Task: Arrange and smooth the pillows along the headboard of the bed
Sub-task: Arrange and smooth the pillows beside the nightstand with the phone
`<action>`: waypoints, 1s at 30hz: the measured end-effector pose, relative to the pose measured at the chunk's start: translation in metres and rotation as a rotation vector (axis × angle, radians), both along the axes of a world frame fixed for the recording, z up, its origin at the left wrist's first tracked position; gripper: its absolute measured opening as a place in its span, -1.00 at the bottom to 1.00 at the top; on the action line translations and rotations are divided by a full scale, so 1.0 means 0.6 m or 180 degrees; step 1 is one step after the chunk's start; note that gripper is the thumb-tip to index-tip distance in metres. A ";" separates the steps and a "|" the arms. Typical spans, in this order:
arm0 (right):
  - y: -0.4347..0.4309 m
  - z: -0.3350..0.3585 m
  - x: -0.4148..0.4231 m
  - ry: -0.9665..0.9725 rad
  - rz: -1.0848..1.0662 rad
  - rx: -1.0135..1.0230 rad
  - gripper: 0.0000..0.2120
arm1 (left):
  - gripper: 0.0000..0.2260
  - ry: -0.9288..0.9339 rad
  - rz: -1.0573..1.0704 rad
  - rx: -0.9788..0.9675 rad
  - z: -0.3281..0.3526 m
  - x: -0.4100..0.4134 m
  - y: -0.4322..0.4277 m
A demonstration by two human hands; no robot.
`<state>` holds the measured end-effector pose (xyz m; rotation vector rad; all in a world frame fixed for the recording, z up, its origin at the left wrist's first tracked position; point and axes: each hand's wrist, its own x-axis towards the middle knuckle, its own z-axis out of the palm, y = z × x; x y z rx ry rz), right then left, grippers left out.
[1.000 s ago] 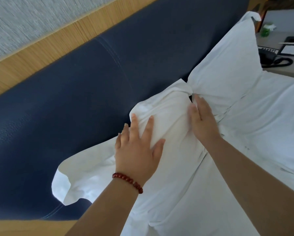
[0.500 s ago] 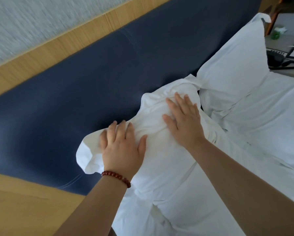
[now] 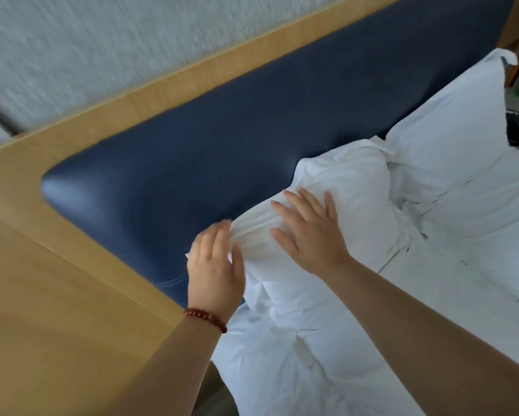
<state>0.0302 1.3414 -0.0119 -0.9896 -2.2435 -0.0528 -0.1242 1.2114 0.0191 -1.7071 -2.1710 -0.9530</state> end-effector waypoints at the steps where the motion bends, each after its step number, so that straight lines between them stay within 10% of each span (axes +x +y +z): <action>1: -0.005 -0.002 -0.007 -0.0124 0.0116 0.0066 -0.49 | -0.59 0.0160 -0.0211 -0.0052 0.001 0.005 0.012; 6: 0.027 -0.002 0.004 -0.0435 -0.0612 -0.0479 -0.28 | -0.44 0.0242 -0.0162 -0.1394 -0.027 0.003 0.034; 12: 0.066 0.034 0.025 -0.0675 -0.0601 -0.0588 -0.35 | -0.40 0.0435 -0.0035 -0.0877 -0.024 0.012 0.022; 30: -0.156 -0.139 0.020 0.0004 -0.1065 -0.1107 -0.37 | -0.17 -0.0042 -0.0177 -0.2152 -0.100 -0.017 -0.142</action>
